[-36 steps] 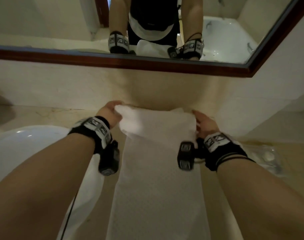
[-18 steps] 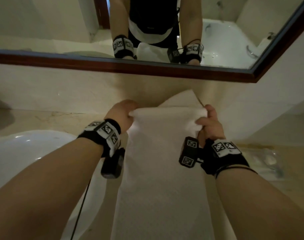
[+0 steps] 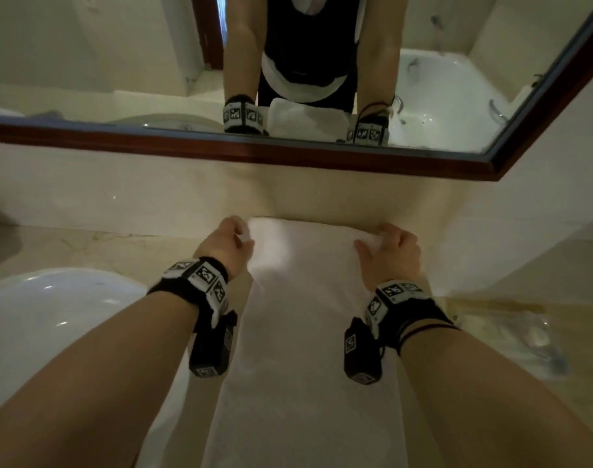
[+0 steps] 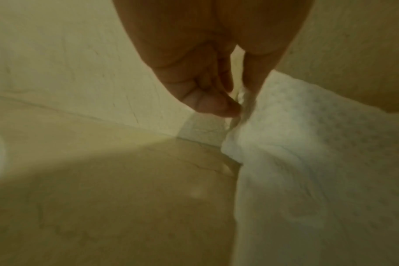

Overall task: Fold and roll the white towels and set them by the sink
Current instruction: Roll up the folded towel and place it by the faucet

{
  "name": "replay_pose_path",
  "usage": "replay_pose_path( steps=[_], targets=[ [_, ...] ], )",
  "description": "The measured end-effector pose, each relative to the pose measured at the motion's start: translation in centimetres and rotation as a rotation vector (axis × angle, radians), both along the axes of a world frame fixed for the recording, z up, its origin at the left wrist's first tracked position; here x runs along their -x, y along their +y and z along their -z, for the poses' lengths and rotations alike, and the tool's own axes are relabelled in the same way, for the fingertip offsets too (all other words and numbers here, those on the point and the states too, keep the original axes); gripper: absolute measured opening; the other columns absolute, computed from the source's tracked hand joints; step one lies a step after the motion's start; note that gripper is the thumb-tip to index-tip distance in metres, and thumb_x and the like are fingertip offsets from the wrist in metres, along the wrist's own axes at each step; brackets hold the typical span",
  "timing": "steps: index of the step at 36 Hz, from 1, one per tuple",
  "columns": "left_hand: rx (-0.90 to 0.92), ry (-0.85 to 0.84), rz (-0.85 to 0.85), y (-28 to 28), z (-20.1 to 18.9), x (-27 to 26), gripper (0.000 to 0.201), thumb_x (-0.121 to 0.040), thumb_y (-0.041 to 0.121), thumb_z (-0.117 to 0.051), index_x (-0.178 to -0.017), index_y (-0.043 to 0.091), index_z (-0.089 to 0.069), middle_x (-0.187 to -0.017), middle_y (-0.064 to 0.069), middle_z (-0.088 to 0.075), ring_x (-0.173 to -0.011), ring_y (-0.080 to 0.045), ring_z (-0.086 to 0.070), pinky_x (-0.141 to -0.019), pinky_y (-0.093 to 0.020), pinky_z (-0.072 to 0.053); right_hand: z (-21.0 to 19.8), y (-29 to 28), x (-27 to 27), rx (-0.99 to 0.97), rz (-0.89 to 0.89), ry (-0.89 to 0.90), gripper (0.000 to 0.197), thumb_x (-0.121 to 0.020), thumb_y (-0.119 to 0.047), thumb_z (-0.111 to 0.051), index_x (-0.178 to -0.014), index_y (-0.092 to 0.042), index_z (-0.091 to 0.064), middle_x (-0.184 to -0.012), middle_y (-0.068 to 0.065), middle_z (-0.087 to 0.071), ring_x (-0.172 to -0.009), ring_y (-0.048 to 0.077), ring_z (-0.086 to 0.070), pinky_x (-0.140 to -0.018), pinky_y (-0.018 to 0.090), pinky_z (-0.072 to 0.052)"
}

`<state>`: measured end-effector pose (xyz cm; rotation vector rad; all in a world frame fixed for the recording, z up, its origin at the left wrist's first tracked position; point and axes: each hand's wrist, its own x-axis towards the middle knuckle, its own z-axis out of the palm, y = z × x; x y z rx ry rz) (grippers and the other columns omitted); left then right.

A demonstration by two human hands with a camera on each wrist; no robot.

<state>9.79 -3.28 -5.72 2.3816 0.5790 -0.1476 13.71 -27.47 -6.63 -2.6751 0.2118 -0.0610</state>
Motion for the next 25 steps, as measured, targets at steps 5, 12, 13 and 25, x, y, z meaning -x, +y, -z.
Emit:
replay_pose_path(
  steps=[5, 12, 13, 25],
  targets=[
    [0.076, 0.069, -0.014, -1.7, 0.7, -0.1, 0.060, -0.089, 0.050, -0.053, -0.134, 0.015, -0.032, -0.114, -0.007, -0.060, -0.105, -0.031, -0.060, -0.092, -0.037, -0.047, 1.4, 0.5, -1.9, -0.156, -0.005, 0.067, 0.055, -0.088, -0.041, -0.059, -0.132, -0.016, -0.040, -0.136, 0.012, -0.033, -0.122, 0.034, -0.038, -0.104, 0.037, -0.032],
    [-0.093, 0.090, -0.031, -1.0, -0.4, -1.5, 0.047, -0.099, 0.028, -0.043, -0.141, 0.009, -0.039, -0.142, -0.012, -0.046, -0.129, -0.030, -0.043, -0.105, -0.031, -0.033, 1.5, -1.2, 1.2, 0.090, -0.303, -0.136, 0.060, -0.090, -0.046, -0.043, -0.143, -0.024, -0.030, -0.154, 0.007, -0.013, -0.141, 0.026, -0.013, -0.114, 0.037, -0.008],
    [-0.090, 0.087, -0.026, -1.0, -0.5, -1.5, 0.048, -0.099, 0.027, -0.044, -0.143, 0.009, -0.037, -0.145, -0.010, -0.043, -0.131, -0.029, -0.041, -0.107, -0.030, -0.031, 2.0, -1.4, 1.8, 0.122, -0.404, -0.122, 0.064, -0.087, -0.053, -0.033, -0.145, -0.026, -0.029, -0.156, 0.006, -0.009, -0.143, 0.026, -0.009, -0.115, 0.036, -0.003],
    [-0.118, 0.168, -0.006, -1.6, -0.3, 1.0, 0.050, -0.090, 0.028, -0.058, -0.131, 0.008, -0.038, -0.134, -0.015, -0.046, -0.119, -0.035, -0.049, -0.097, -0.038, -0.042, 2.3, -1.5, 4.8, 0.153, -0.417, 0.294, 0.064, -0.094, -0.051, -0.042, -0.149, -0.039, -0.010, -0.158, -0.004, 0.013, -0.145, 0.018, 0.013, -0.119, 0.036, 0.001]
  ],
)
